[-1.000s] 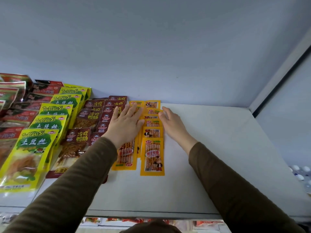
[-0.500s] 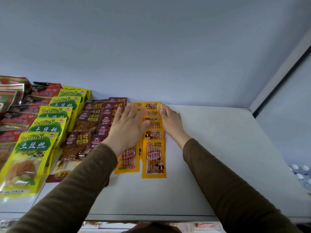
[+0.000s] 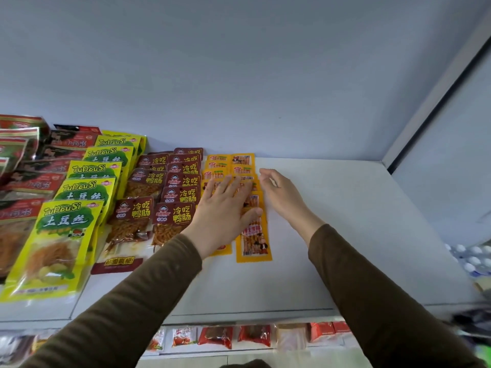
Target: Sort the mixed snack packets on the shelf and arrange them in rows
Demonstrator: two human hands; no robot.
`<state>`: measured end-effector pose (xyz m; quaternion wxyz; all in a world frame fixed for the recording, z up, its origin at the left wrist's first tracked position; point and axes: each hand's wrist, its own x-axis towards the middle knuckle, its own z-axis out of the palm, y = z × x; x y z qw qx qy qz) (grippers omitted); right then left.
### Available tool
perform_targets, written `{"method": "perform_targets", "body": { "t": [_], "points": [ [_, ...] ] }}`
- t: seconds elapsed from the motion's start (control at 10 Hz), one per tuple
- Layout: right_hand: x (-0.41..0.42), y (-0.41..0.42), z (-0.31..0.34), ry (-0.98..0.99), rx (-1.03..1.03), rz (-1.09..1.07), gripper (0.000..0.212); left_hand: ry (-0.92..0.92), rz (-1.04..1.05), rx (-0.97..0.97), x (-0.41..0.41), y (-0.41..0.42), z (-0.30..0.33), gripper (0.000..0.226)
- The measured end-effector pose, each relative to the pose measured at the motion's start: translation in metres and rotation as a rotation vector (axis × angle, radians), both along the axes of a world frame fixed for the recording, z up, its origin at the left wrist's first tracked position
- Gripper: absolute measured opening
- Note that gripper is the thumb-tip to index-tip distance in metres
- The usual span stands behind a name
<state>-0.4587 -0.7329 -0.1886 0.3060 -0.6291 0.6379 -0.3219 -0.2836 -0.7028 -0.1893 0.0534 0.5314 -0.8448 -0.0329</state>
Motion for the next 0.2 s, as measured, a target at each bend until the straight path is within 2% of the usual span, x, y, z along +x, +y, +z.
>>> {"method": "perform_targets", "body": {
  "t": [0.2],
  "points": [
    [-0.006, 0.040, 0.008, 0.329, -0.171, 0.120, 0.038, 0.122, -0.093, -0.042, 0.020, 0.026, 0.002, 0.063]
  ]
}}
